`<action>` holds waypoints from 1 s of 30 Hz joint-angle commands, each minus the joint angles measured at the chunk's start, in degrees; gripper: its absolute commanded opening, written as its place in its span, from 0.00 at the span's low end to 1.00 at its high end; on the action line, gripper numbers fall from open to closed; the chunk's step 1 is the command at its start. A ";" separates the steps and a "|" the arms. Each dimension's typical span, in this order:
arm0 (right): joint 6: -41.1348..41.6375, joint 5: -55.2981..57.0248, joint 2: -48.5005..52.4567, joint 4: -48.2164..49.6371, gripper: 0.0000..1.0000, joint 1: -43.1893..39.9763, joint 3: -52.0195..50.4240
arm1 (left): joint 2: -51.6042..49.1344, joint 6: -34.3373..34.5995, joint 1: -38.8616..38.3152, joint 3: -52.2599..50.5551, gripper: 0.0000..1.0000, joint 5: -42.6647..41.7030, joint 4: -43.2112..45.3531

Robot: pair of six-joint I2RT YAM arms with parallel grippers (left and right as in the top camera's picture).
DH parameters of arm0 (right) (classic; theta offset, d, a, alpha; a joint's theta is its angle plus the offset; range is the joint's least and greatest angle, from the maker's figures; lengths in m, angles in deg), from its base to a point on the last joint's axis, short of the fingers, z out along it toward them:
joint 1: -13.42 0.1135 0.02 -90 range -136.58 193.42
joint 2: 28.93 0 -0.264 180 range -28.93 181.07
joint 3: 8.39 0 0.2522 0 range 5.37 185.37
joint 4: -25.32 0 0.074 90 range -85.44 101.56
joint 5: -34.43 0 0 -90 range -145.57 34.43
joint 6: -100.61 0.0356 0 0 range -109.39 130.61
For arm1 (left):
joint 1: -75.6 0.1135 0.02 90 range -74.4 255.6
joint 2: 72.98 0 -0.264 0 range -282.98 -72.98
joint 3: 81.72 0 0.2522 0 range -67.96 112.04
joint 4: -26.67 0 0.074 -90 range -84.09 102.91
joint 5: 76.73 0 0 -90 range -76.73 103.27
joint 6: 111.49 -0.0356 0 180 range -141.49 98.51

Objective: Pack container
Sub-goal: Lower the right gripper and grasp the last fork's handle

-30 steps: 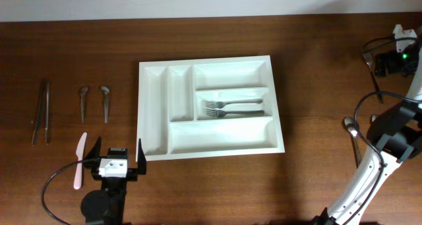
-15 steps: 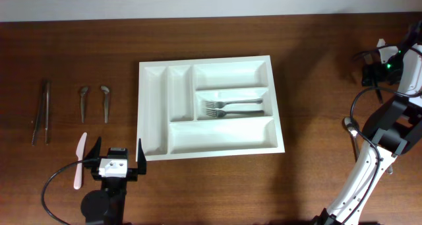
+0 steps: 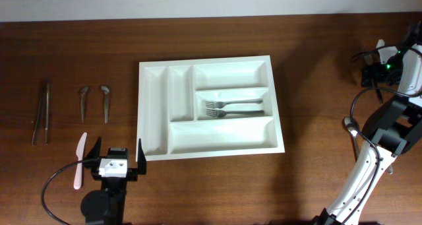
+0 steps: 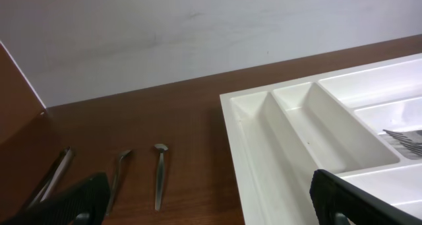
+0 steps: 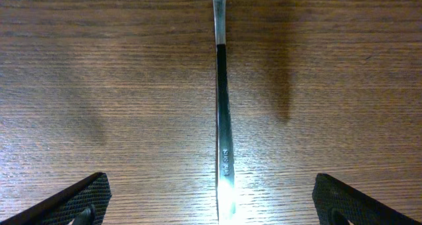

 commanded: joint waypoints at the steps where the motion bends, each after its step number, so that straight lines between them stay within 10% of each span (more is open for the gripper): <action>1: -0.39 -0.11 1.66 -0.09 0.99 0.22 -0.33 | 0.44 -0.87 0.24 -0.33 0.99 0.42 0.00; 30: -0.46 -2.95 4.02 -1.53 0.99 -0.94 -2.86 | 0.44 -0.90 0.24 -0.33 0.99 0.42 0.00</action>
